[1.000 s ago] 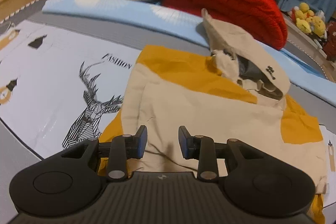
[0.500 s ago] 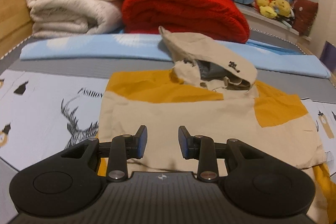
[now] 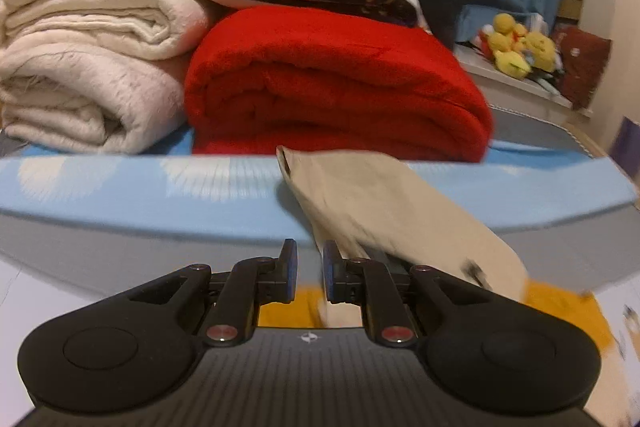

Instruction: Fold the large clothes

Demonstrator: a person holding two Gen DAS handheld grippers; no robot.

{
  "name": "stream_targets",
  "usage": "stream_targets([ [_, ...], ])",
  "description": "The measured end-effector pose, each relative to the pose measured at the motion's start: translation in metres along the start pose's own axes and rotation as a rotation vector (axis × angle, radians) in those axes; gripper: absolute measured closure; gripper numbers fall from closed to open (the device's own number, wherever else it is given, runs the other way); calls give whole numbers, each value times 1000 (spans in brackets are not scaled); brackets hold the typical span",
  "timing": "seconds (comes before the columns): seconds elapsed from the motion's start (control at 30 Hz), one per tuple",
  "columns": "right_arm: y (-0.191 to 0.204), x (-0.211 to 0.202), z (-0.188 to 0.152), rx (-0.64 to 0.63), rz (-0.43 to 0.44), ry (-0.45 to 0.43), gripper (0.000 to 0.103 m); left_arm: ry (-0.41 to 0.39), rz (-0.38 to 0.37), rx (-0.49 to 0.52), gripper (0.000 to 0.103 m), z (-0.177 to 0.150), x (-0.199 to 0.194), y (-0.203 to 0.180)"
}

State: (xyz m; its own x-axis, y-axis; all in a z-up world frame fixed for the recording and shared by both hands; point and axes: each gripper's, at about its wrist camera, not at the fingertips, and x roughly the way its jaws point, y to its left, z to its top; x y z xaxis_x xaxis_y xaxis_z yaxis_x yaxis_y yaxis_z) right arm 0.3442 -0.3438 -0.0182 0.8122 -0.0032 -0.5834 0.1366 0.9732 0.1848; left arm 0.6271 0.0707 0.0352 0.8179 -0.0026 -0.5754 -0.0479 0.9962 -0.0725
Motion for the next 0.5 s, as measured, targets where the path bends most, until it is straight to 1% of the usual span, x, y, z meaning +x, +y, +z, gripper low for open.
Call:
stream_targets([
  [0.17, 1, 11, -3, -3, -17, 22, 91, 20, 2, -99, 88, 31, 80, 17],
  [0.27, 1, 18, -6, -20, -30, 40, 91, 30, 25, -139, 87, 40, 118, 22],
  [0.37, -3, 23, -6, -13, -37, 58, 91, 37, 54, -166, 85, 43, 148, 21],
  [0.43, -4, 26, -7, -19, -39, 65, 91, 43, 70, -171, 79, 43, 165, 19],
  [0.5, -4, 30, -9, -36, -45, 74, 90, 36, 78, -188, 75, 43, 179, 20],
])
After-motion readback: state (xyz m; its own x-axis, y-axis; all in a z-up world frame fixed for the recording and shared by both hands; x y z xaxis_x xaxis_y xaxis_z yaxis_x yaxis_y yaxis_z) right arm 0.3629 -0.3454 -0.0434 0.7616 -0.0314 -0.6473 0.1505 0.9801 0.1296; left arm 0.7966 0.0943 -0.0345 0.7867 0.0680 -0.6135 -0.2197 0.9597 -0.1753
